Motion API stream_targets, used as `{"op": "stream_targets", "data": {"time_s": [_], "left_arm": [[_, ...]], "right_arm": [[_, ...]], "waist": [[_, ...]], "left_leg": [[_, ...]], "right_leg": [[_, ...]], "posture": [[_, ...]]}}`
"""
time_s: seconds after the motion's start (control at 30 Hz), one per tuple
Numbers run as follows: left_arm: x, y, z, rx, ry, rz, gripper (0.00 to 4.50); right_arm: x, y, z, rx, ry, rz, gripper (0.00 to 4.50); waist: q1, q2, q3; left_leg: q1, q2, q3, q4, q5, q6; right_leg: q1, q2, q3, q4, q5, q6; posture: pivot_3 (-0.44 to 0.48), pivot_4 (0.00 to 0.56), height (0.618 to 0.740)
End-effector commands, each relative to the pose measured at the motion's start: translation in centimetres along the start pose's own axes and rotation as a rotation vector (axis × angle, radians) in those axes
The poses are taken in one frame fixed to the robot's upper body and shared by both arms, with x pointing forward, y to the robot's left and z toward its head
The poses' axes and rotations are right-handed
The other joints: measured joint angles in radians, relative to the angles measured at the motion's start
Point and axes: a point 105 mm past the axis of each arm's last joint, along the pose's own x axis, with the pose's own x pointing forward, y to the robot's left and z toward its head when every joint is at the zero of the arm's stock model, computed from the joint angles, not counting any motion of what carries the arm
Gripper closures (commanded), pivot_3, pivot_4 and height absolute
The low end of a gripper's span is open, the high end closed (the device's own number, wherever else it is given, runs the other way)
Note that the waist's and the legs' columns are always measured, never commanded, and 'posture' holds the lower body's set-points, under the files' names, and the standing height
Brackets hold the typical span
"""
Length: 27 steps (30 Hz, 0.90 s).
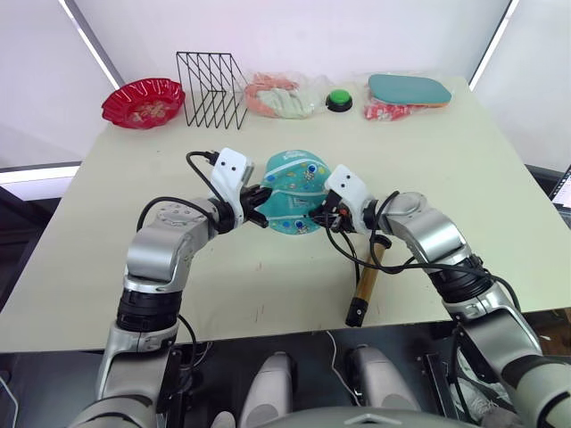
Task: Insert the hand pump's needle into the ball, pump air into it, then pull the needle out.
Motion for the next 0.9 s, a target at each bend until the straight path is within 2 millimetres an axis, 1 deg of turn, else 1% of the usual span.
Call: {"op": "stream_targets", "data": {"time_s": [0.03,0.3,0.43,0.6,0.7,0.8,0.9], "left_arm": [[0.2,-0.1,-2.7,-0.032,0.106,-0.004,4.50],[0.2,0.0,-2.8,-0.031,0.107,-0.003,4.50],[0.2,0.0,-2.9,-0.033,0.108,-0.002,4.50],[0.3,0.0,-2.9,-0.034,0.108,0.000,4.50],[0.3,0.0,-2.9,-0.035,0.109,0.000,4.50],[0.2,0.0,-2.9,-0.036,0.111,0.000,4.50],[0.3,-0.1,-3.0,-0.036,0.115,-0.002,4.50]], "right_arm": [[-0.1,0.1,1.6,-0.049,-0.041,0.000,3.01],[0.2,-0.1,1.4,-0.060,-0.035,-0.008,3.01],[0.3,-0.1,1.6,-0.060,-0.041,-0.009,4.15],[0.3,0.1,2.2,-0.074,-0.056,-0.001,4.16],[0.2,0.4,2.8,-0.114,-0.061,0.008,4.16],[0.4,1.3,3.5,-0.291,-0.004,0.014,4.16],[0.8,1.6,3.6,-0.436,0.081,0.016,4.16]], "waist": [[0.000,0.000,0.000],[-0.001,0.000,0.000],[-0.002,0.000,0.000],[-0.005,0.000,0.000],[-0.005,0.000,0.000],[-0.006,0.000,0.000],[-0.006,0.000,0.000]], "left_leg": [[0.000,0.000,0.000,0.000,0.000,0.000],[0.000,0.000,0.000,0.000,0.000,0.000],[0.000,0.000,0.000,0.000,0.000,0.000],[0.000,0.000,0.000,0.000,0.000,0.000],[0.000,0.000,0.000,0.001,0.000,0.000],[0.000,0.000,0.000,0.001,0.000,0.000],[0.000,0.000,0.000,0.001,0.000,0.000]], "right_leg": [[0.000,0.000,0.000,0.000,0.000,0.000],[0.000,0.000,0.000,0.000,0.000,-0.001],[0.000,0.000,0.000,0.000,0.000,-0.001],[0.000,0.000,0.000,0.001,0.001,-0.001],[0.000,0.000,0.000,0.001,0.001,-0.001],[0.000,0.000,0.000,0.001,0.001,-0.001],[0.000,0.000,0.000,0.001,0.001,-0.001]], "posture": [[0.000,0.150,0.740],[0.000,0.150,0.740],[0.000,0.150,0.740],[0.000,0.150,0.740],[0.000,0.150,0.740],[0.000,0.150,0.740],[0.000,0.150,0.740]]}}
